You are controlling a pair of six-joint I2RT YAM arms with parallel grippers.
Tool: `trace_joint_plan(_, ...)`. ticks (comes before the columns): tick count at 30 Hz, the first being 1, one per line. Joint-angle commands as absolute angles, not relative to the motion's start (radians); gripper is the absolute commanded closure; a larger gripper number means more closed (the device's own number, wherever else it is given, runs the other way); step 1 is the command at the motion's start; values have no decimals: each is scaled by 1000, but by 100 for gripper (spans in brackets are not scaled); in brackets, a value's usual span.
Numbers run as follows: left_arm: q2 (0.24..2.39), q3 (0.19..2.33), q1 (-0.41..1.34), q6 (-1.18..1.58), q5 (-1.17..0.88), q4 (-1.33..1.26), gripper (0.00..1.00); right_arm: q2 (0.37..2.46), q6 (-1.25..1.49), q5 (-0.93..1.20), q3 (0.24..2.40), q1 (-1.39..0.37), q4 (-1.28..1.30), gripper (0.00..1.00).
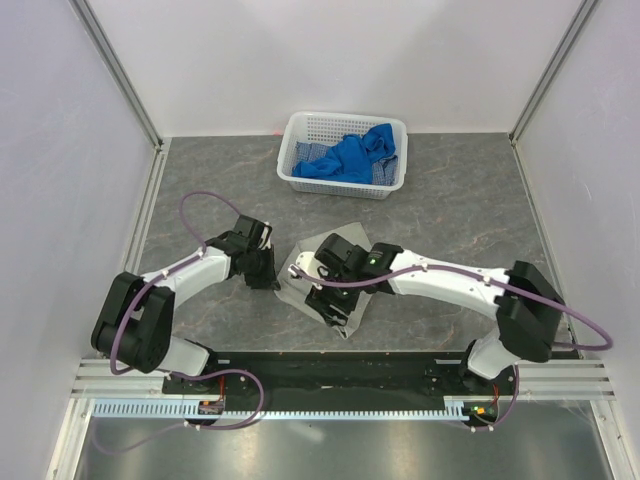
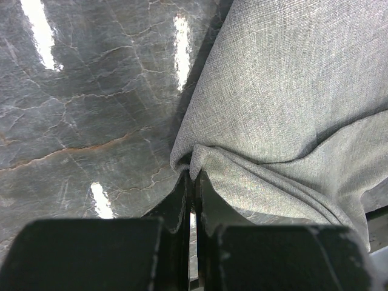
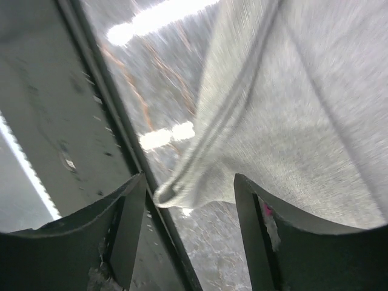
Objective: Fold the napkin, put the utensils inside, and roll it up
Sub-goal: Roll the napkin with the utensil
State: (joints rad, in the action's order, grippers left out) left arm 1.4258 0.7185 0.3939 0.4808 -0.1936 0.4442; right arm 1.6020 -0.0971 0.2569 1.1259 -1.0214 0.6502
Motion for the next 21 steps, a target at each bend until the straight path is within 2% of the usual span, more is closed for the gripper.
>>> trace_joint_plan(1, 1442, 756, 387, 440, -215, 449, 98, 1529, -28, 233, 1177, -1057, 615, 32)
trace_joint_plan(6, 1448, 758, 387, 437, -216, 449, 98, 1629, 48, 386, 1189, -1088, 611, 38)
trace_joint_plan(11, 1451, 758, 387, 437, -218, 449, 98, 1727, 58, 442, 1207, -1097, 662, 47)
trace_joint_plan(16, 1451, 759, 387, 436, -216, 451, 98, 1749, 31, 369, 1229, -1095, 730, 55)
trace_joint_plan(21, 1448, 759, 387, 433, -218, 449, 98, 1724, 25, 331, 1239, -1062, 756, 57)
